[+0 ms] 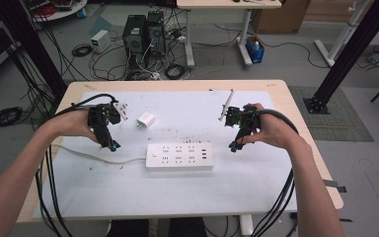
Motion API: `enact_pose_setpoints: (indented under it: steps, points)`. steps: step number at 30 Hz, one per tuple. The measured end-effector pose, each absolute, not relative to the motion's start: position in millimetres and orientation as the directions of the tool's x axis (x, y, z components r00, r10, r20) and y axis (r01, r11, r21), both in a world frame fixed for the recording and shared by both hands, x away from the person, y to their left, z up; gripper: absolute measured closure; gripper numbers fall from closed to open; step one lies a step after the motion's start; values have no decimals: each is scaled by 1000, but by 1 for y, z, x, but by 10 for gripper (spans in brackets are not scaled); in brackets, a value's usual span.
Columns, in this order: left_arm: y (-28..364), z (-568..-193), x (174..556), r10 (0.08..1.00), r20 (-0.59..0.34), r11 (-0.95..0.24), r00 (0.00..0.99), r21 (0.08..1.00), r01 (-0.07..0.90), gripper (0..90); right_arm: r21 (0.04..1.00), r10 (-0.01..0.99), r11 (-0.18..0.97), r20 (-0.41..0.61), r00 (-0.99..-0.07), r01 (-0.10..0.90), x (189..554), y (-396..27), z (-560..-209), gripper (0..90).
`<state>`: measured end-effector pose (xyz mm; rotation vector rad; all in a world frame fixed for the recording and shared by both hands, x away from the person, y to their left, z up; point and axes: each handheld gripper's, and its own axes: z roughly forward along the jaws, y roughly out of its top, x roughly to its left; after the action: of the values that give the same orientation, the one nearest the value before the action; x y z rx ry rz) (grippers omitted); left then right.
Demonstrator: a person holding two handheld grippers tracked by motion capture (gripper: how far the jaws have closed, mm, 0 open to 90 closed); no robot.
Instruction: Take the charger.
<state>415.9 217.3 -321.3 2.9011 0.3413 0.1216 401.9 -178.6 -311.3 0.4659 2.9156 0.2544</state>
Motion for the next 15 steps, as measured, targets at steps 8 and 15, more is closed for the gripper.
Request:
enact_pose_setpoints:
  steps: [8, 15]
  points:
    - [213, -319, 410, 236, 65, -948, 970, 236, 215, 57, 218, 347, 926, -165, -923, 309, 398, -180, -317, 122]
    - [213, -320, 411, 244, 66, -945, 967, 238, 223, 57, 202, 340, 930, -165, -926, 306, 396, -177, -320, 122]
